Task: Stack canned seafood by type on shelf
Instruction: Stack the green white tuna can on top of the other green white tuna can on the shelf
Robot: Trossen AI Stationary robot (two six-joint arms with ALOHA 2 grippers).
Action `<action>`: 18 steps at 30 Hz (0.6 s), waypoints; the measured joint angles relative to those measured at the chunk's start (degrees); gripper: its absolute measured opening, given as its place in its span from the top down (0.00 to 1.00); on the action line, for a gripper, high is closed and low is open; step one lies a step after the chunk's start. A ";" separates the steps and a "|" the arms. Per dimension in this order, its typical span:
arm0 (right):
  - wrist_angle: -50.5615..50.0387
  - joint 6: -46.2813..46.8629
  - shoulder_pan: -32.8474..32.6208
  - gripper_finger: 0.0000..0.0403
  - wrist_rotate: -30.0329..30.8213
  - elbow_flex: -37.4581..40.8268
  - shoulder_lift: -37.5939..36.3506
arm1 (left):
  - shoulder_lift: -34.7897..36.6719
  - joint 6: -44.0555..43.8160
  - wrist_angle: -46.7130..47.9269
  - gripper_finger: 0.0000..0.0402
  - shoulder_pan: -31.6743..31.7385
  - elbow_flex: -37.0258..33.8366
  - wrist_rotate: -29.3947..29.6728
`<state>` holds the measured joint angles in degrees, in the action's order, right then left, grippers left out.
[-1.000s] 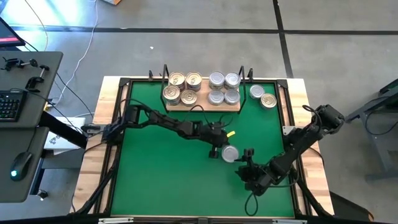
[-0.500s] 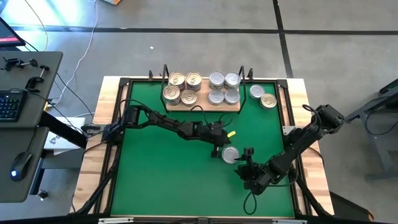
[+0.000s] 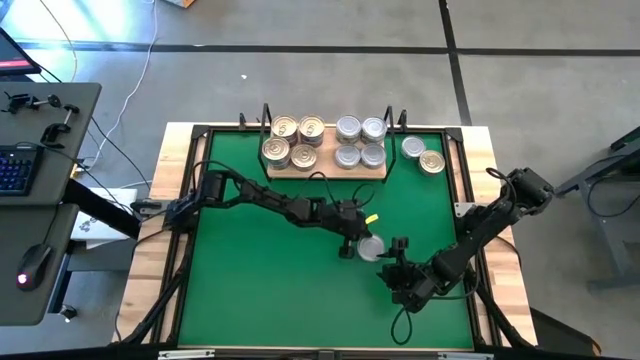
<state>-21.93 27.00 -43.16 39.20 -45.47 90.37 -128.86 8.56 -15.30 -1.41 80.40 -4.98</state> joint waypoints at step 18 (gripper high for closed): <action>-2.58 -5.18 0.53 0.40 1.14 0.00 1.90 | -2.34 0.62 -1.20 1.00 0.41 0.15 -0.75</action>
<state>-24.51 21.82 -42.63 40.34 -45.47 92.27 -131.20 9.18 -16.51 -1.00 80.55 -5.74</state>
